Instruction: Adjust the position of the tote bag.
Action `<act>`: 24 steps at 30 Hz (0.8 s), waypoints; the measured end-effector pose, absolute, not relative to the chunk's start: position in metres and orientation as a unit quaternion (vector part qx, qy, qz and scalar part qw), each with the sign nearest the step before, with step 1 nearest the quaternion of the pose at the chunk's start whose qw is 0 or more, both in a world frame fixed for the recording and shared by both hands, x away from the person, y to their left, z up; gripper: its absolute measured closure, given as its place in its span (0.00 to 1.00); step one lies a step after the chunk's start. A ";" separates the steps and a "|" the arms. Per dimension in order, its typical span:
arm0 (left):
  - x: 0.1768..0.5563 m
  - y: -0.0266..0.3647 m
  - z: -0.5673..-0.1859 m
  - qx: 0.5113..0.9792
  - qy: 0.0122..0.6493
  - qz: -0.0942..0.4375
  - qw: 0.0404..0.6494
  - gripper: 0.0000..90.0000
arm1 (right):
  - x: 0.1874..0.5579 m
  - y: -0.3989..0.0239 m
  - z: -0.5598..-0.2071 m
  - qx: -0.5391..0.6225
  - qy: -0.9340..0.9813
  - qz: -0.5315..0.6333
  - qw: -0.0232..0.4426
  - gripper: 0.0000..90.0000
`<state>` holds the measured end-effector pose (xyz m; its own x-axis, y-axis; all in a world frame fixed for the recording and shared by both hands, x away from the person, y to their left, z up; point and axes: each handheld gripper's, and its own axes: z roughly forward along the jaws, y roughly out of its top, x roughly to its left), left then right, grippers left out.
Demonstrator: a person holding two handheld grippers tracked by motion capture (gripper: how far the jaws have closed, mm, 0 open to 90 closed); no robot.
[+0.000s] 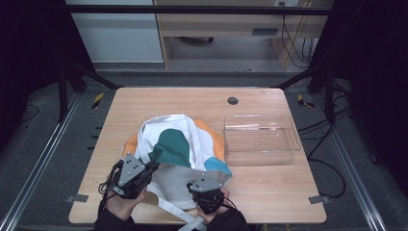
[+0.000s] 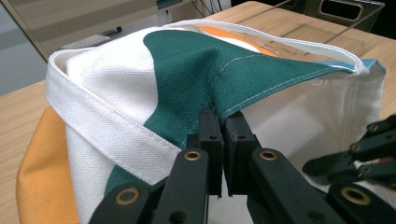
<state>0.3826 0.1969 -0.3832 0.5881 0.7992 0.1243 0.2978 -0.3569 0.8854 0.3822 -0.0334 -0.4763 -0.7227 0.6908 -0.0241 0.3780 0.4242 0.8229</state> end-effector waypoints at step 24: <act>0.389 0.208 -0.366 0.749 0.367 0.286 0.472 0.98 | 0.387 -0.030 -0.505 0.330 0.849 0.381 0.156 1.00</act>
<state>0.3885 0.2081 -0.3655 0.5671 0.8195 0.0826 0.2794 -0.2858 0.9167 0.3870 -0.0295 -0.5052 -0.7336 0.6794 -0.0141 0.4410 0.4918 0.7507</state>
